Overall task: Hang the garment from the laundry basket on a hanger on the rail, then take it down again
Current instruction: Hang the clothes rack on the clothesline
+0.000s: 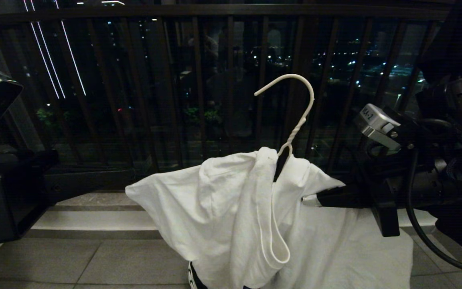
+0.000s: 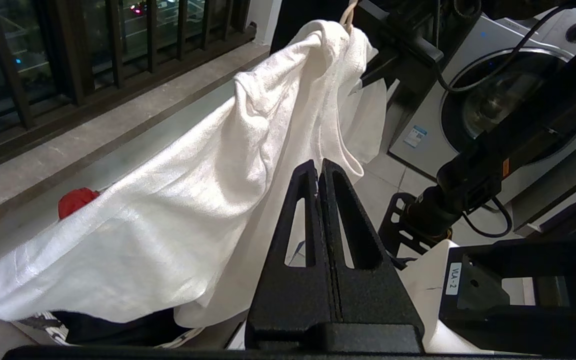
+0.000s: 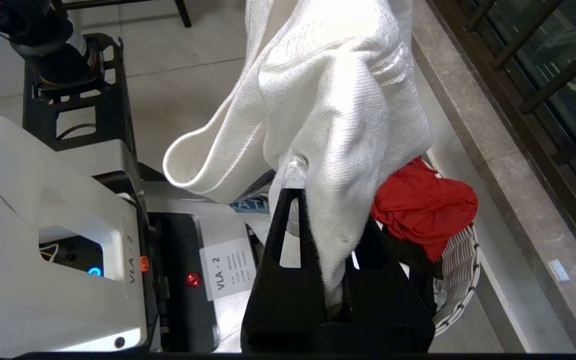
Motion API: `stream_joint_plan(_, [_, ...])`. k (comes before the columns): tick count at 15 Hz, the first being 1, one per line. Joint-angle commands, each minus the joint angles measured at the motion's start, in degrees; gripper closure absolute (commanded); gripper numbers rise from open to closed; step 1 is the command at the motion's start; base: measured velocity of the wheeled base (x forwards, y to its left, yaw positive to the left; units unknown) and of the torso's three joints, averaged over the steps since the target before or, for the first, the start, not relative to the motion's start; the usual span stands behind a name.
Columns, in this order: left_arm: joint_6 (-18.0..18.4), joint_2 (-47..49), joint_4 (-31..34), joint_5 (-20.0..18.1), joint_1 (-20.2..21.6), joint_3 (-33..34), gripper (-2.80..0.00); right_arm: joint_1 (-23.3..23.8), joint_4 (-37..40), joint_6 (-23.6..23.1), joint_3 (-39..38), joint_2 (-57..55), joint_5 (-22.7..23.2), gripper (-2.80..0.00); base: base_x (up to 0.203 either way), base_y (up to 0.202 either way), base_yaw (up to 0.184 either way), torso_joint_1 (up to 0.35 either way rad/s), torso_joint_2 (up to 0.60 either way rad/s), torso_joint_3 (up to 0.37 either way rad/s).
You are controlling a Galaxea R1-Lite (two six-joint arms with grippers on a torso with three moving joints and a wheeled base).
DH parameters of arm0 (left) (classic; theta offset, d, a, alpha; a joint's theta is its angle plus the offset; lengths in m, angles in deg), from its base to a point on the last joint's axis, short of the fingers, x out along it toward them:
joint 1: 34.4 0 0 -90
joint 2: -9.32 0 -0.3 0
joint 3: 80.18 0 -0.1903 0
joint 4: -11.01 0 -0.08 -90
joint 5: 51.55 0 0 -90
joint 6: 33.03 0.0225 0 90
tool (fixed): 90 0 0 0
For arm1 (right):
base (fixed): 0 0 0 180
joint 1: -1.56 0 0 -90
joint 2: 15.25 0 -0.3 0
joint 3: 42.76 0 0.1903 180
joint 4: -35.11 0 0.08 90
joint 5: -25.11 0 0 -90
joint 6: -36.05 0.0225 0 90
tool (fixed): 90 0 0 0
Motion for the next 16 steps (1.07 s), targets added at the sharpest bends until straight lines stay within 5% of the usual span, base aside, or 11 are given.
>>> stream_joint_plan(1, [-0.1, 0.0, -0.1, -0.3, 0.0, 0.1, 0.0, 0.0, 0.1, -0.2, 0.0, 0.0, 0.2, 0.0, 0.0, 0.0, 0.0, 0.0, 0.0, 0.0])
stream_joint_plan(9, [0.0, 0.0, -0.1, -0.3, -0.1, 0.2, 0.0, 0.0, 0.1, -0.2, -0.1, 0.0, 0.2, 0.0, 0.0, 0.0, 0.0, 0.0, 0.0, 0.0])
stream_joint_plan(16, [0.1, -0.3, -0.2, -0.3, -0.1, 0.4, 0.0, 0.0, 0.0, -0.2, -0.4, 0.4, 0.2, 0.0, 0.0, 0.0, 0.0, 0.048, -0.33, -0.301])
